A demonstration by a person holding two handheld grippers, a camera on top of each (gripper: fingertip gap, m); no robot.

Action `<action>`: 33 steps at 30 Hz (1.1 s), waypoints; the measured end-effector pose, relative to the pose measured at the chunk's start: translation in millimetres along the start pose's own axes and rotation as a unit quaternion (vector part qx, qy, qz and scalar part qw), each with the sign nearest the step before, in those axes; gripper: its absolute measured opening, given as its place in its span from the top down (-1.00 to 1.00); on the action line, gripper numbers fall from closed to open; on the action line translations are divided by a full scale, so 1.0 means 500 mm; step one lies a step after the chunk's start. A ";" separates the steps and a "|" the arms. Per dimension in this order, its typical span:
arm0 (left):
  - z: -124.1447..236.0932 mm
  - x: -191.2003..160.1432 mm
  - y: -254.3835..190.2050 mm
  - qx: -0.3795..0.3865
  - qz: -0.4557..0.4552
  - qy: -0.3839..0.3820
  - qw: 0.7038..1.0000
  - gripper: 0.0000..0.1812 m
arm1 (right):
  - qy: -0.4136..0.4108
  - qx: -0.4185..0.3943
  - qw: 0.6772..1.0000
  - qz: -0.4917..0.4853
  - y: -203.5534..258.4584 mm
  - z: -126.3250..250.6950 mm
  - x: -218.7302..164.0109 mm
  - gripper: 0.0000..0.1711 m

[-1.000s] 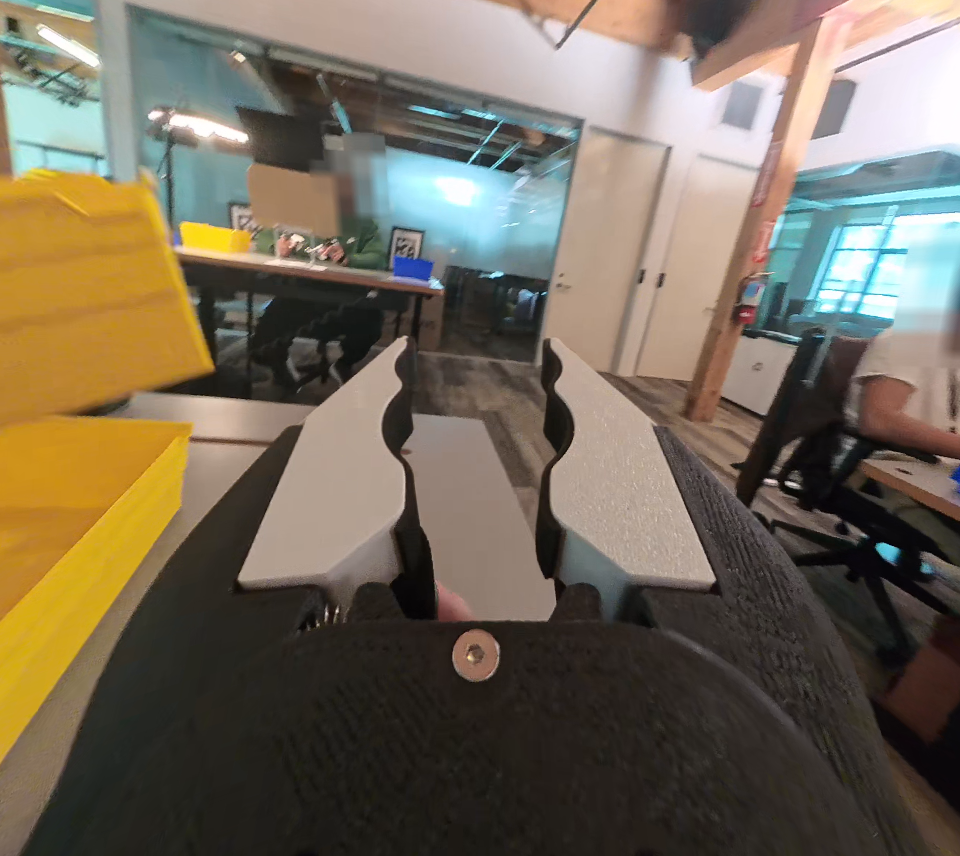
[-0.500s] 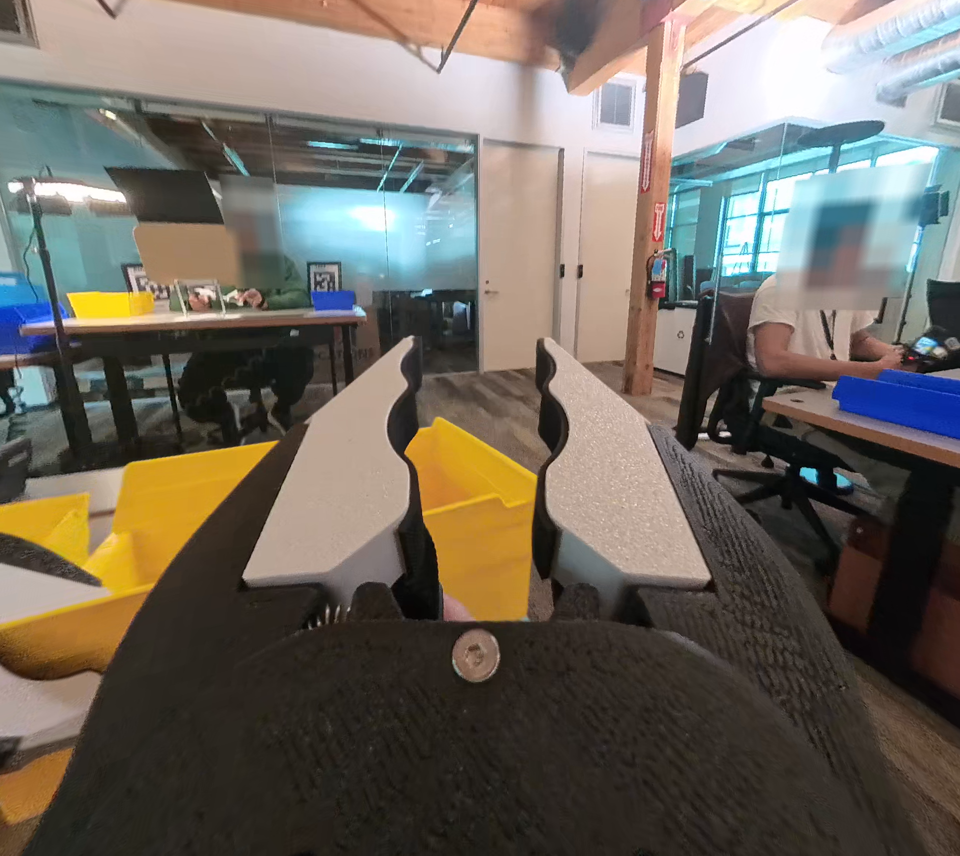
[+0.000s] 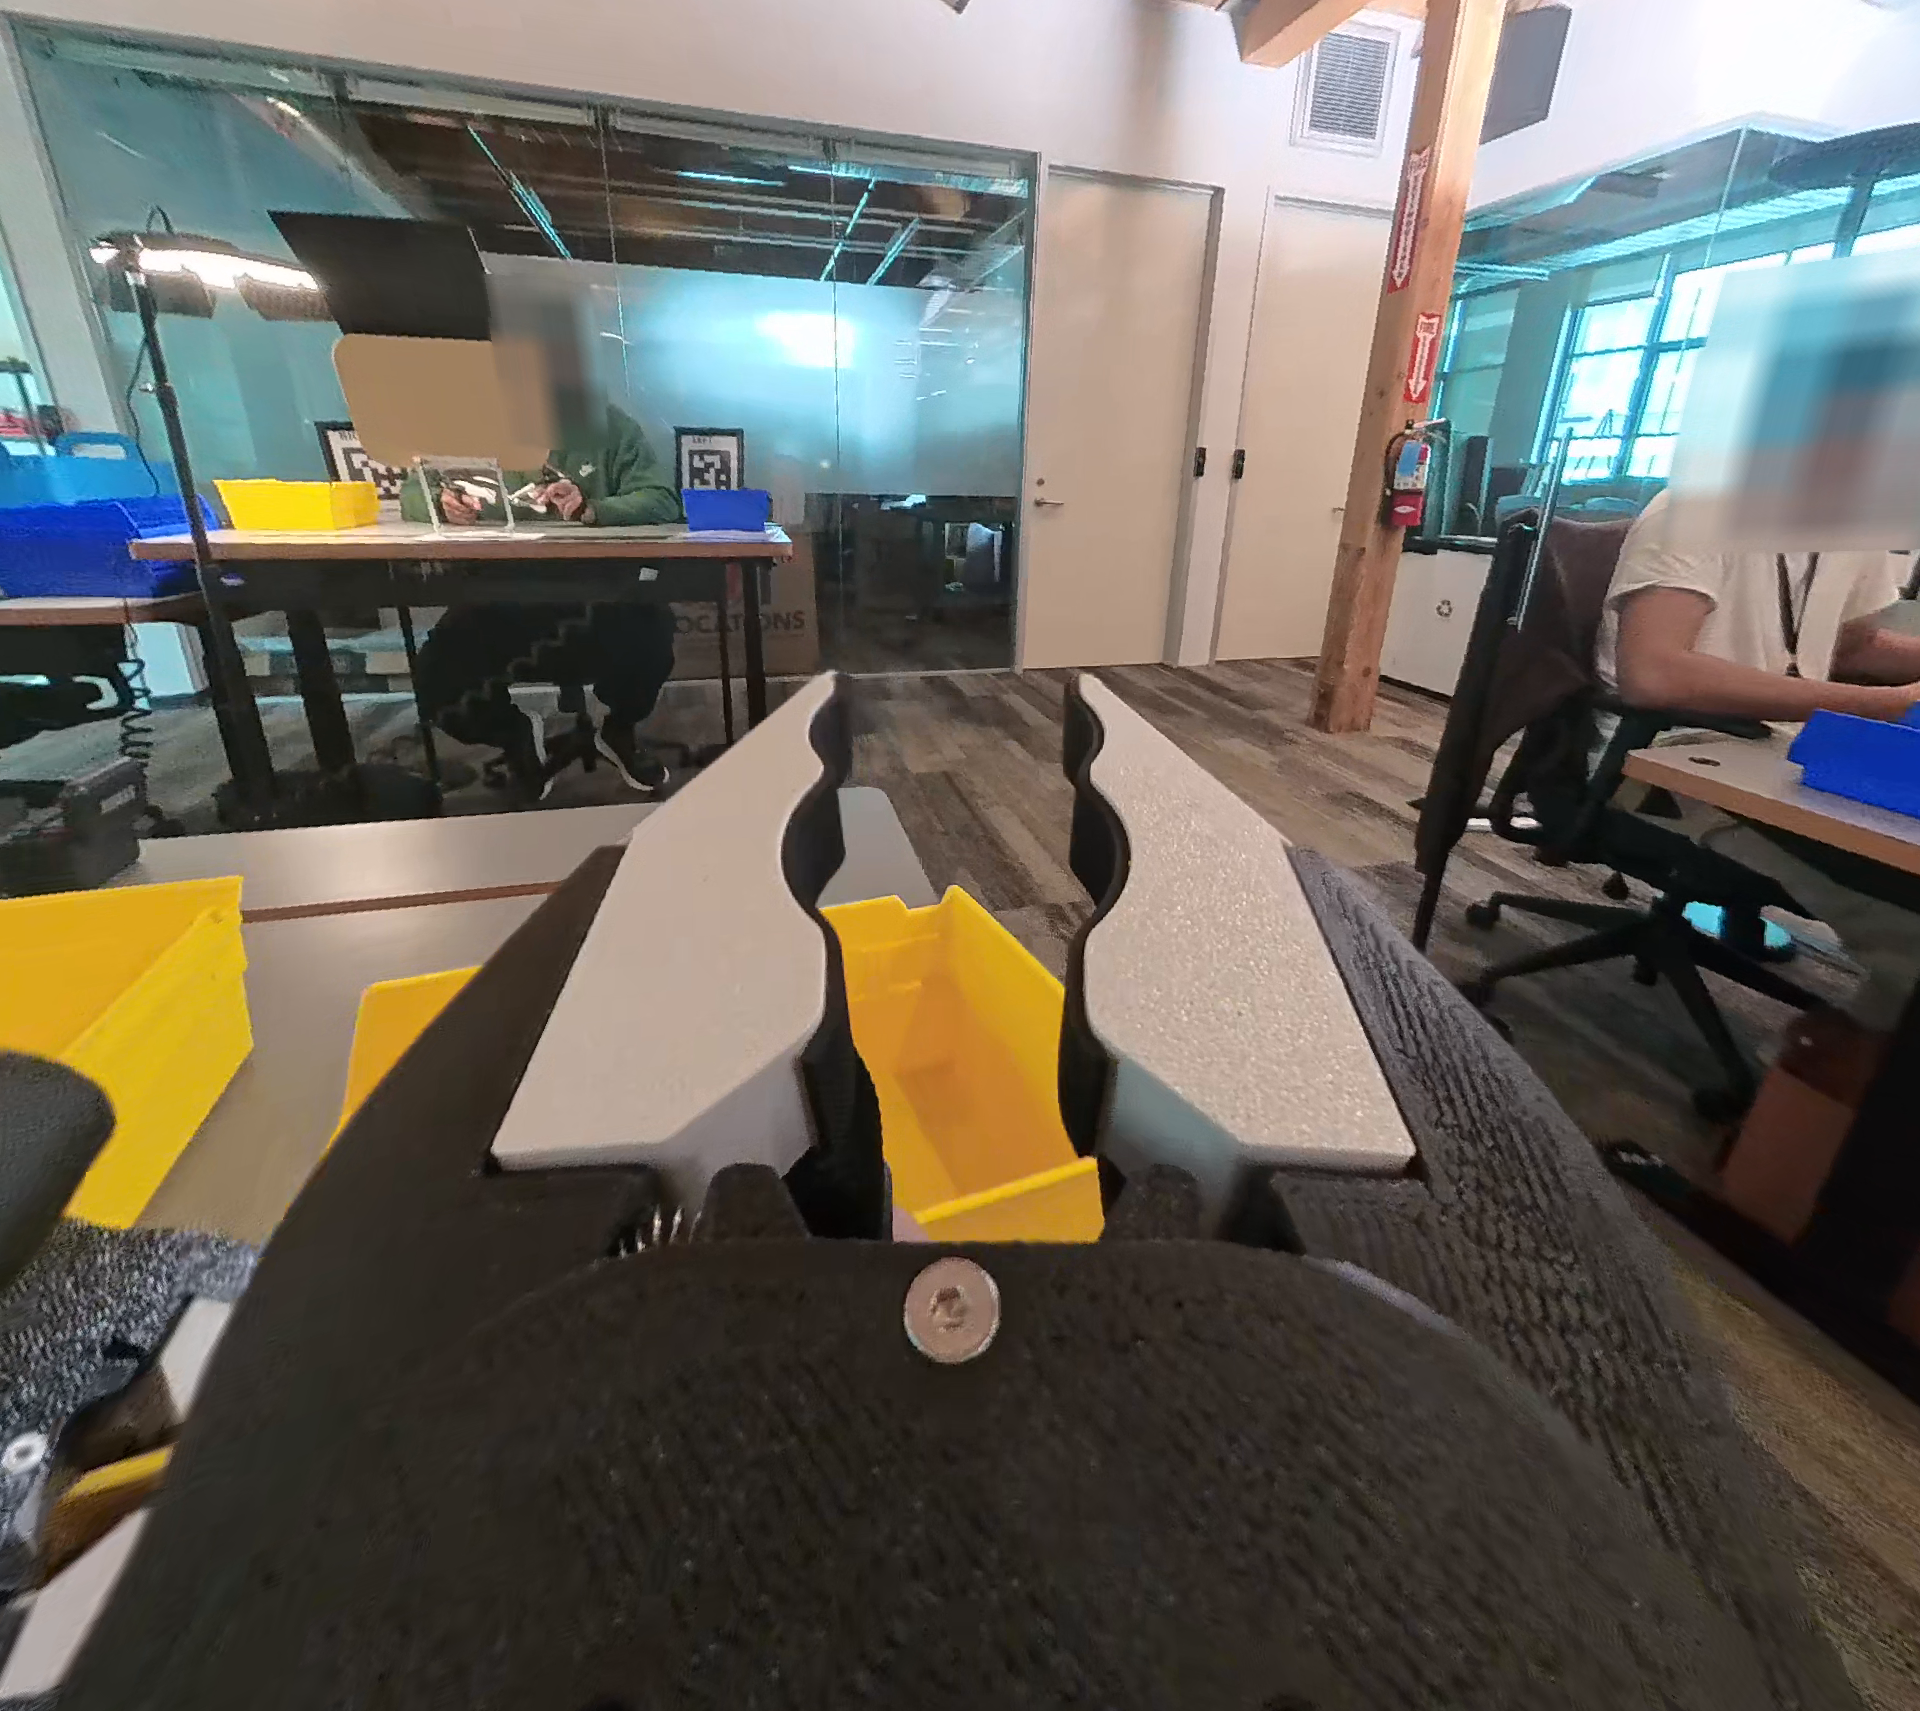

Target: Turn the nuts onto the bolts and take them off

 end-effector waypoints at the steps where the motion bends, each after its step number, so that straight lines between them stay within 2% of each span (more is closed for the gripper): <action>1: -0.004 -0.007 -0.004 0.003 -0.002 0.005 1.000 0.96 | 0.000 0.001 1.000 -0.002 0.000 -0.001 0.000 0.54; 3: -0.013 -0.018 -0.010 0.031 -0.021 0.018 0.999 0.67 | 0.001 0.003 1.000 -0.003 0.000 -0.003 -0.002 0.54; 5: -0.008 -0.016 -0.003 0.123 -0.028 0.010 0.992 0.37 | 0.006 0.005 1.000 -0.001 0.003 -0.005 -0.005 0.54; 7: 0.012 -0.006 0.000 0.163 -0.046 0.009 0.985 0.11 | 0.009 0.007 1.000 0.004 0.008 -0.008 -0.006 0.54; 9: 0.049 0.006 0.000 0.191 -0.041 -0.012 0.981 -0.03 | 0.012 0.011 1.000 0.010 0.014 -0.010 -0.008 0.54; 10: 0.073 0.010 0.000 0.192 -0.025 -0.022 0.981 -0.04 | 0.014 0.013 1.000 0.013 0.016 -0.011 -0.008 0.54; 14: 0.195 -0.004 0.015 0.221 0.064 -0.083 0.970 -0.26 | 0.020 0.015 0.999 0.021 0.021 -0.013 -0.011 0.54; 18: 0.333 -0.087 0.047 0.297 0.140 -0.096 0.940 -0.30 | 0.019 0.016 0.999 0.020 0.023 -0.013 -0.009 0.54; 23: 0.461 -0.259 0.079 0.392 0.257 -0.007 0.883 -0.31 | 0.018 0.023 0.999 0.019 0.030 -0.014 -0.008 0.54; 25: 0.489 -0.322 0.080 0.402 0.307 0.022 0.863 -0.33 | 0.020 0.024 0.999 0.024 0.035 -0.015 -0.009 0.54; 28: 0.506 -0.379 0.076 0.366 0.366 0.051 0.854 -0.28 | 0.024 0.027 0.999 0.031 0.042 -0.018 -0.011 0.54; 29: 0.513 -0.388 0.075 0.369 0.365 0.067 0.852 -0.27 | 0.026 0.028 0.999 0.033 0.044 -0.019 -0.012 0.54; 33: 0.534 -0.417 0.073 0.394 0.336 0.146 0.843 0.00 | 0.032 0.031 0.998 0.043 0.052 -0.022 -0.015 0.54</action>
Point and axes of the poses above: each gripper's, where its closed fingertips meet, z back along the fingers, x out of its top, y = z × x across the jaws, the point moved 10 cm from there along z, back along the fingers, and after that the axes turned 10 degrees about -z, right-handed, at the moved point
